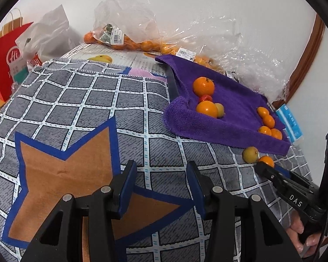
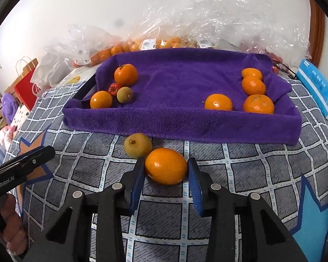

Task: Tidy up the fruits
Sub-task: 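Withdraw both grippers toward the pear and orange left on the bed, then close the right gripper on the orange while the left surrounds the small pear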

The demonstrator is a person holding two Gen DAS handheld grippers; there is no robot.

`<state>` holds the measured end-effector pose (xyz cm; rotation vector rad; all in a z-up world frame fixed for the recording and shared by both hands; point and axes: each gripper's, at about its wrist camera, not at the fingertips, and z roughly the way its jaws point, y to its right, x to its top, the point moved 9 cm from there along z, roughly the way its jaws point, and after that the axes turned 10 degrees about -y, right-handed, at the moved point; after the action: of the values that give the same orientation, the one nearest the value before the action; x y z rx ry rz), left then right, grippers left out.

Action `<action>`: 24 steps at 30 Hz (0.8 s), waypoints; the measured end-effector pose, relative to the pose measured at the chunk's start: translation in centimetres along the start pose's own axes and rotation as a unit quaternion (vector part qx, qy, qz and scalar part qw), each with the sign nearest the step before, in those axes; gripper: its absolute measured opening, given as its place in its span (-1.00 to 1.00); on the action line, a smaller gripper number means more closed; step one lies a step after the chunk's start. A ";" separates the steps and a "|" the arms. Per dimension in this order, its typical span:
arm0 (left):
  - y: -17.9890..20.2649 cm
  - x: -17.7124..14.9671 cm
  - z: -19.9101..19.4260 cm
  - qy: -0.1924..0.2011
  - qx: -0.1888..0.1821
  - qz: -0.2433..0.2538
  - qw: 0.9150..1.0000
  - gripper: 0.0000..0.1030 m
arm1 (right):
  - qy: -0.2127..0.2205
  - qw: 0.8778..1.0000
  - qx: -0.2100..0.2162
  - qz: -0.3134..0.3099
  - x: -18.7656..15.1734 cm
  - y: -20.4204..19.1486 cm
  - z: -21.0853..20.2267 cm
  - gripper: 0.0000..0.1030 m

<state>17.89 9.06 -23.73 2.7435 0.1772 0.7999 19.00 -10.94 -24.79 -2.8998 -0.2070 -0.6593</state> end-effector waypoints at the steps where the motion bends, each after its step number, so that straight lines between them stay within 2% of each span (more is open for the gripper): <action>1: 0.0 0.0 0.0 0.000 -0.002 -0.001 1.000 -0.15 | 0.001 1.000 -0.001 0.000 0.0 0.0 -0.1 -0.25; 10: 0.0 -0.1 0.0 0.000 0.002 0.002 1.000 -0.15 | 0.016 1.000 -0.006 0.004 -1.0 1.5 -1.6 -0.25; 15: 0.8 -0.7 -0.3 -0.003 0.033 0.024 0.999 -0.15 | 0.030 0.999 -0.044 -0.004 -1.6 3.9 -2.9 -0.26; 17: 2.1 -1.1 -0.4 -0.009 0.034 0.040 0.999 -0.15 | 0.032 0.998 -0.049 0.001 -1.9 5.2 -3.2 -0.26; 21: 6.4 -1.3 -0.7 -0.012 0.012 0.071 0.997 -0.15 | 0.035 0.997 -0.063 0.021 -2.5 8.1 -3.9 -0.26; 24: 10.1 -1.1 -0.3 -0.011 0.005 0.114 0.993 -0.15 | 0.043 0.995 -0.084 0.025 -2.8 9.8 -4.6 -0.26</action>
<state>17.24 -0.69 -21.06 2.8142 -0.1391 0.8268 16.25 -21.65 -23.10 -3.0147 -0.0718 -0.8299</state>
